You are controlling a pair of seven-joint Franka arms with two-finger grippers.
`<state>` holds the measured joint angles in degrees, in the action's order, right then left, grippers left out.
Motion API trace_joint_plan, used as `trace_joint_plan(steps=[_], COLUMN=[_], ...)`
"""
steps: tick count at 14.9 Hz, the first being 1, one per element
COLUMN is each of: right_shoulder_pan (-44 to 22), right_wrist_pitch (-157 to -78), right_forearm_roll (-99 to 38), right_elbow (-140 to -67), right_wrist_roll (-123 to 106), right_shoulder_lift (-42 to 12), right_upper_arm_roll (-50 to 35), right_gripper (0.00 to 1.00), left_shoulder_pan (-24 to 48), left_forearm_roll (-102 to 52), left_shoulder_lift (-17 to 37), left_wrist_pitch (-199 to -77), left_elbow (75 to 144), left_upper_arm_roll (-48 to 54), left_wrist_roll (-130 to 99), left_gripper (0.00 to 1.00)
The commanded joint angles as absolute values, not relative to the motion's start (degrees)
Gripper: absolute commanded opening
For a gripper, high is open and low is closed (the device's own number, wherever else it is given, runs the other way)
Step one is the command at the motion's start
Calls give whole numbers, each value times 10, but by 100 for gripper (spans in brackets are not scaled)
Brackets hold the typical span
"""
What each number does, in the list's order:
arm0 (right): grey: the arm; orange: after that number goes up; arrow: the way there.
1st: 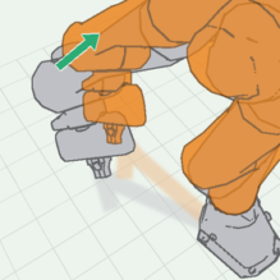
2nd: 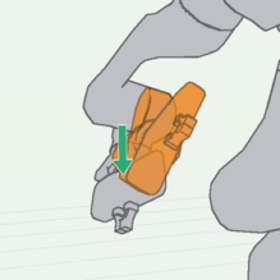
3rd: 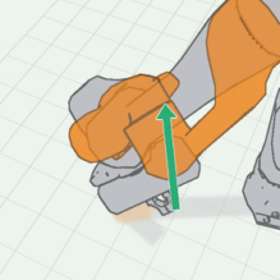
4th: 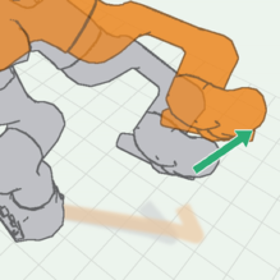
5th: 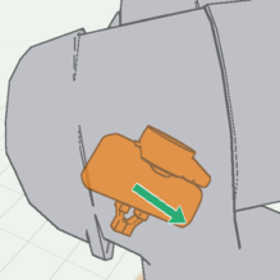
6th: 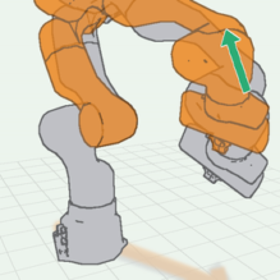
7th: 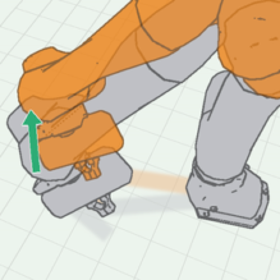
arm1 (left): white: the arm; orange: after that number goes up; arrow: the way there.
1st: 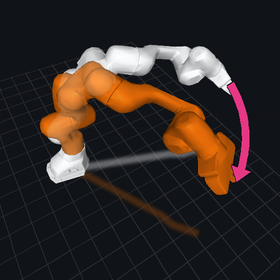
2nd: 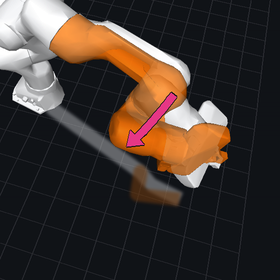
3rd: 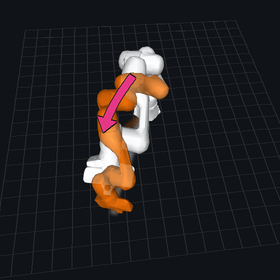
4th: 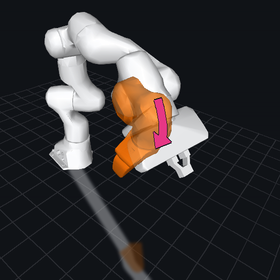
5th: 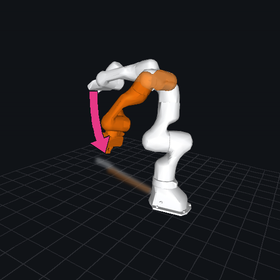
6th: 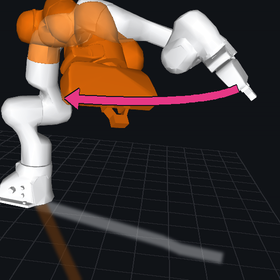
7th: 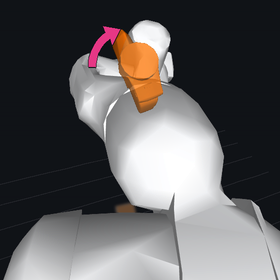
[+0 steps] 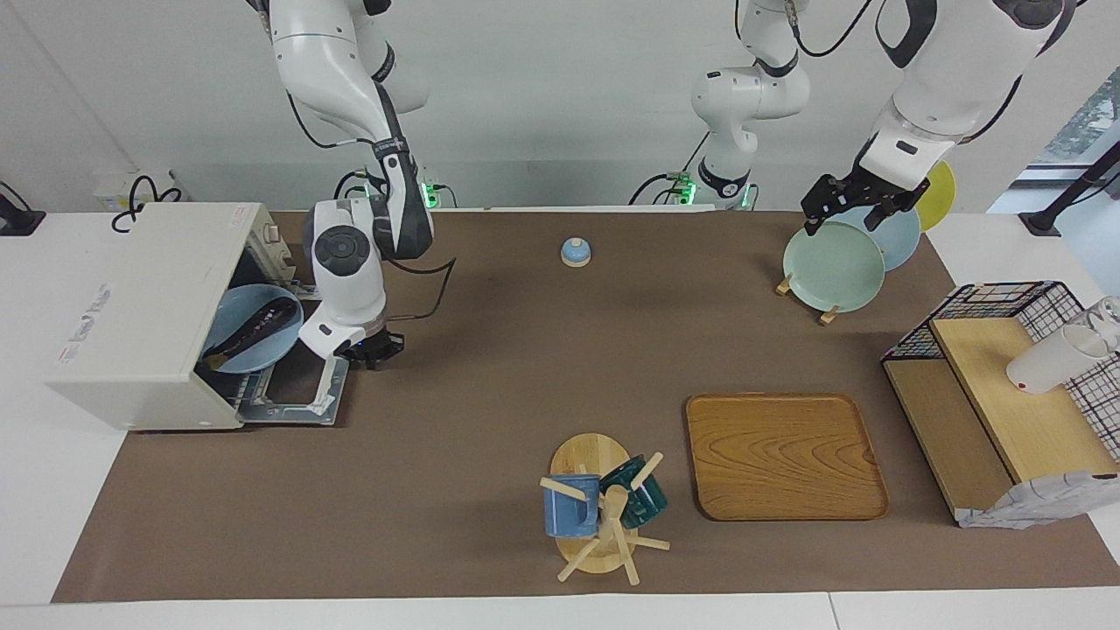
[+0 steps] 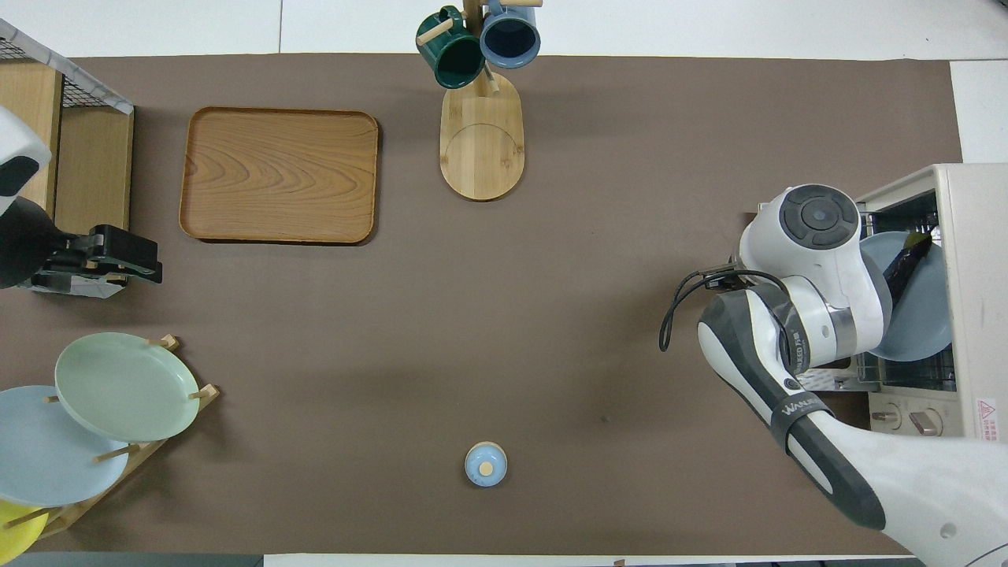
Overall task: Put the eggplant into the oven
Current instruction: 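Push the oven door up closed with the right gripper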
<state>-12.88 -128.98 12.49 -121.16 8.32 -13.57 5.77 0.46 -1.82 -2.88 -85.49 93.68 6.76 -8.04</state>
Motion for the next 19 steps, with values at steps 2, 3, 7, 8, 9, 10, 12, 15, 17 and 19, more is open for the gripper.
trace_joint_plan(steps=[2, 3, 7, 8, 9, 10, 12, 15, 17, 19], right_shoulder_pan=[-118, -110, -108, -109, -109, -110, -108, -76, -64, -47], right_wrist_pitch=[-1294, -1295, -1287, -1272, -1254, -1228, -1178, -1170, -1156, -1145], right_forearm_roll=[170, 174, 218, 220, 223, 235, 238, 229, 224, 221], right_elbow=[-1217, -1217, -1216, -1212, -1204, -1190, -1157, -1145, -1144, -1140], right_wrist_roll=[83, 83, 82, 82, 81, 77, 52, -5, -26, -52], right_shoulder_lift=[-136, -137, -138, -137, -135, -132, -124, -101, -84, -65], right_upper_arm_roll=[56, 56, 56, 56, 56, 56, 55, 56, 57, 58], right_gripper=[0, 0, 0, 0, 0, 0, 0, 0, 0, 0], left_shoulder_pan=[-2, -2, -2, -2, -2, -2, -2, -2, -2, -2], left_forearm_roll=[-10, -10, -10, -10, -10, -10, -10, -10, -10, -10], left_shoulder_lift=[-34, -34, -34, -34, -34, -34, -34, -34, -34, -34], left_wrist_pitch=[-843, -843, -843, -843, -843, -843, -843, -843, -843, -843], left_elbow=[933, 933, 933, 933, 933, 933, 933, 933, 933, 933], left_upper_arm_roll=[73, 73, 73, 73, 73, 73, 73, 73, 73, 73], left_wrist_roll=[-77, -76, -77, -77, -76, -76, -76, -77, -76, -76], left_gripper=[100, 100, 100, 100, 100, 100, 100, 100, 100, 100])
